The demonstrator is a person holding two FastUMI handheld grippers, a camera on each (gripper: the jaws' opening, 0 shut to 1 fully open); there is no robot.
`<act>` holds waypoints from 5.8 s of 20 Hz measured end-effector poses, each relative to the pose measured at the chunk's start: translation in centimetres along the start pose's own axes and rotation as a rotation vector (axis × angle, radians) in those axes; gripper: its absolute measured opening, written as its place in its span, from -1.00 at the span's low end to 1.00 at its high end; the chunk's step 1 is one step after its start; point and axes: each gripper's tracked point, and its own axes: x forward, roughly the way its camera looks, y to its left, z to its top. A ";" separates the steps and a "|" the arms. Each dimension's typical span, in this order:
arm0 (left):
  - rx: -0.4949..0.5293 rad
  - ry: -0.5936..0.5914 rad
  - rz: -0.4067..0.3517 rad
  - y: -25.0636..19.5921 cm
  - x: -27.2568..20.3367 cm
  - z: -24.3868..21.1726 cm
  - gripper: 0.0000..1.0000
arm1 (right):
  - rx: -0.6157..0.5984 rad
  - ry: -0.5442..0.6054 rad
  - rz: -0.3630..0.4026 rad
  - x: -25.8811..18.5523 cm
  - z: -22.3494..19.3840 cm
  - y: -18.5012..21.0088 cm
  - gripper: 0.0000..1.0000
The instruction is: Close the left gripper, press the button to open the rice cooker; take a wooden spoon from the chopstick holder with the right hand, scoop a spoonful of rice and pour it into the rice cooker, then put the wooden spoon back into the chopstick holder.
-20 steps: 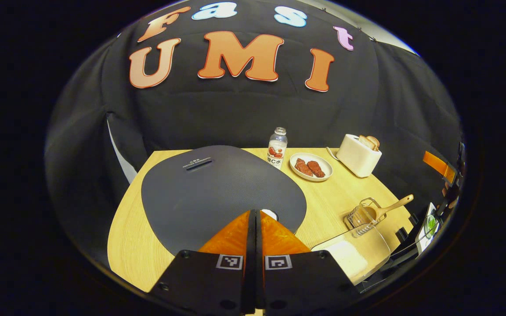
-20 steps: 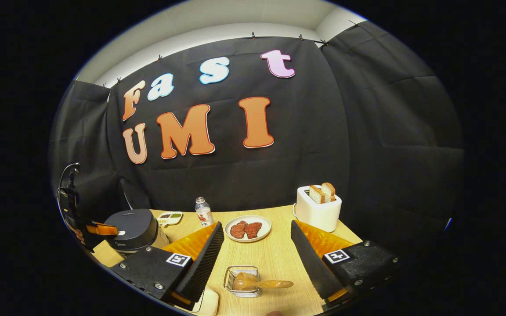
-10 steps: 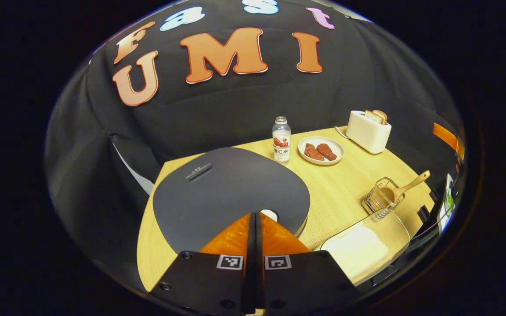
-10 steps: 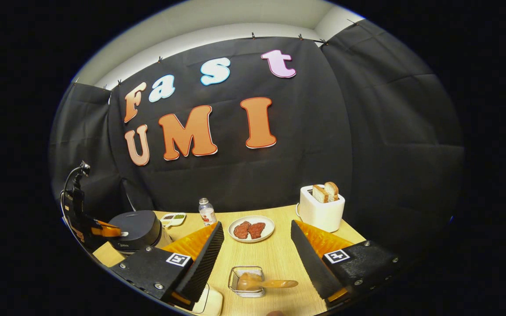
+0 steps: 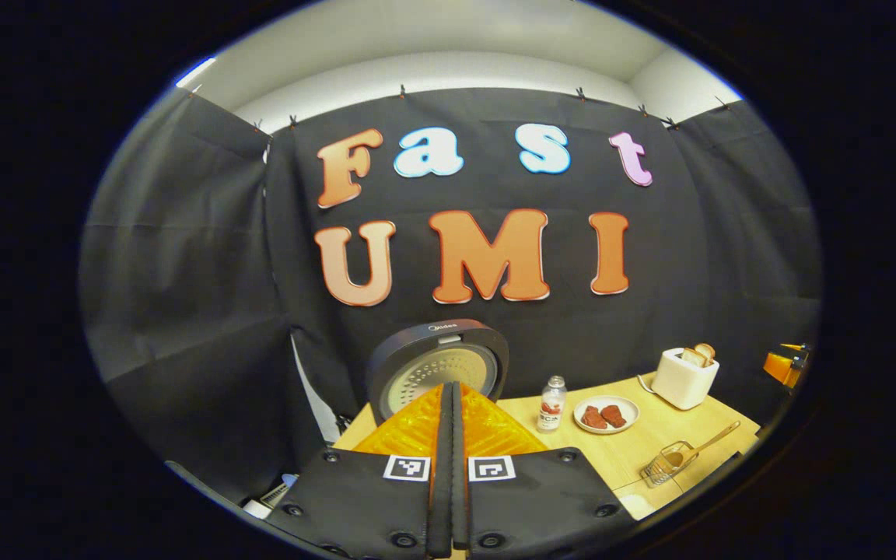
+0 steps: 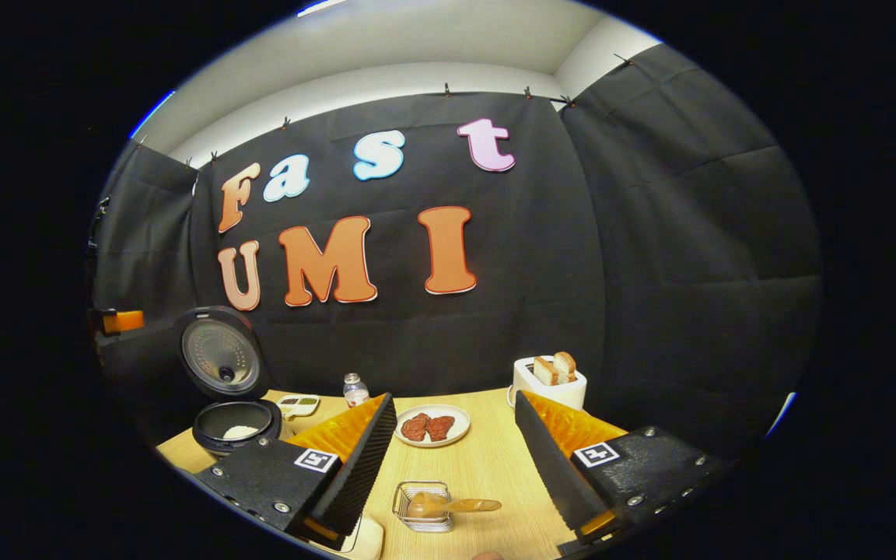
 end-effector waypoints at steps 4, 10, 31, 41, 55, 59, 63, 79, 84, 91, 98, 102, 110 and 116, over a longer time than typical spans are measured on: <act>0.006 0.000 0.097 2.9 -1.5 0.2 -0.92 | -0.006 -0.012 -0.018 -0.4 -1.2 -0.9 0.89; -0.033 -0.019 0.078 3.8 -1.9 0.3 0.02 | 0.028 -0.041 -0.093 -0.4 -3.0 -3.4 0.89; -0.088 -0.068 0.116 8.2 -4.0 0.9 0.99 | 0.498 0.215 -0.050 4.8 -17.4 -0.5 -0.09; -0.099 -0.032 0.101 8.9 -2.8 -1.2 1.00 | 0.476 0.224 0.006 7.3 -15.5 3.7 -0.57; -0.129 -0.042 0.045 10.5 -2.8 -2.3 1.00 | 0.273 0.055 0.098 1.0 -2.7 10.5 -0.70; -0.131 -0.044 0.033 11.1 -3.0 -2.5 1.00 | 0.216 0.047 0.188 -1.8 -2.6 15.7 -0.70; -0.126 -0.047 0.007 10.8 -3.4 -2.8 1.00 | 0.157 0.111 0.230 -2.6 -6.7 18.9 -0.70; -0.148 0.013 -0.044 9.3 -2.5 -5.8 0.99 | 0.252 0.460 0.244 -5.4 -17.6 21.2 -0.70; -0.155 0.014 -0.040 9.3 -2.8 -5.8 0.99 | 0.434 0.455 0.284 -5.1 -17.6 22.0 -0.70; -0.137 -0.006 -0.031 8.5 -3.1 -5.2 1.00 | 0.712 0.472 0.311 -2.8 -18.0 22.0 -0.70; -0.149 0.004 -0.031 7.4 -2.7 -5.1 1.00 | 1.050 0.487 0.252 -1.1 -19.4 19.3 -0.71; -0.148 0.014 -0.040 6.6 -2.5 -5.2 1.00 | 1.120 0.475 0.250 -0.4 -19.1 18.4 -0.80; -0.118 -0.007 -0.018 6.2 -2.7 -4.2 1.00 | 1.256 0.402 0.249 0.5 -15.7 15.8 -0.70; -0.103 -0.003 -0.017 5.4 -2.6 -4.3 1.00 | 1.324 0.351 0.244 1.2 -13.3 14.2 -0.71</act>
